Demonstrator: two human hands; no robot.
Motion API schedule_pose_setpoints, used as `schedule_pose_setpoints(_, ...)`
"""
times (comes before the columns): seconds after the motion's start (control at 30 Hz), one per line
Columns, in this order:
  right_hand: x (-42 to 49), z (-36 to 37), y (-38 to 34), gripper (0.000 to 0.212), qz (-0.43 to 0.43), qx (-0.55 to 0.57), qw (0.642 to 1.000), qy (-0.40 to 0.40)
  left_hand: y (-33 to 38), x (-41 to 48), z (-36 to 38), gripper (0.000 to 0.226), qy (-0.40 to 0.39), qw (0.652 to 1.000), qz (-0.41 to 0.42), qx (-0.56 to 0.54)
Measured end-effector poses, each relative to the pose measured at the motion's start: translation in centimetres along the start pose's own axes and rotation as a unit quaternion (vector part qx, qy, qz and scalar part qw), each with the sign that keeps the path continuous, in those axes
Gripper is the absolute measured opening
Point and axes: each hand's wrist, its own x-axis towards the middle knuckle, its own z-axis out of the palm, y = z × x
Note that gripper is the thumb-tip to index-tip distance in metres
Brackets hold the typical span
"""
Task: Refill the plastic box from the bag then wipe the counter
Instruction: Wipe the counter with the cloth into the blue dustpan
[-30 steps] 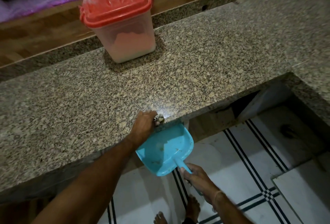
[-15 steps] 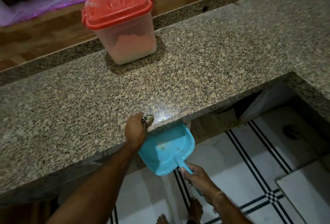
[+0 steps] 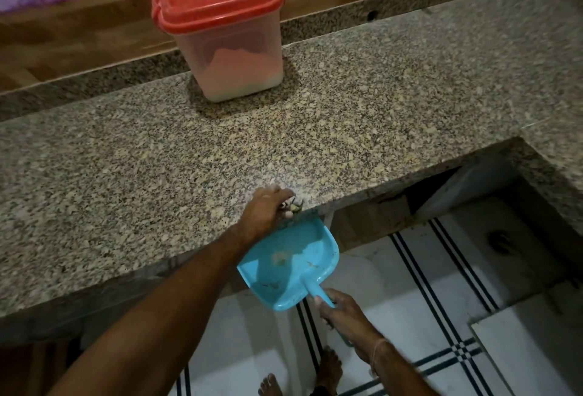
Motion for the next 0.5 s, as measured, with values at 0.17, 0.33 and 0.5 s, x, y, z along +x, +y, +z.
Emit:
schedule_pose_setpoints(0.17, -0.4, -0.6, 0.3, 0.027, -0.003, -0.012, 1.0, 0.005, -0.7, -1.0, -0.6, 0.007, 0.0, 0.998, 0.025, 0.059)
schedule_pose_setpoints(0.33, -0.7, -0.5, 0.3, 0.029, -0.006, -0.018, 1.0, 0.014, 0.4, -5.4, 0.7, 0.014, 0.013, 0.995, 0.01, 0.098)
schedule_pose_setpoints(0.5, -0.3, 0.0, 0.0, 0.034, -0.009, -0.016, 1.0, 0.011, 0.2, -4.1, -0.9, 0.016, 0.135, 0.983, -0.117, 0.032)
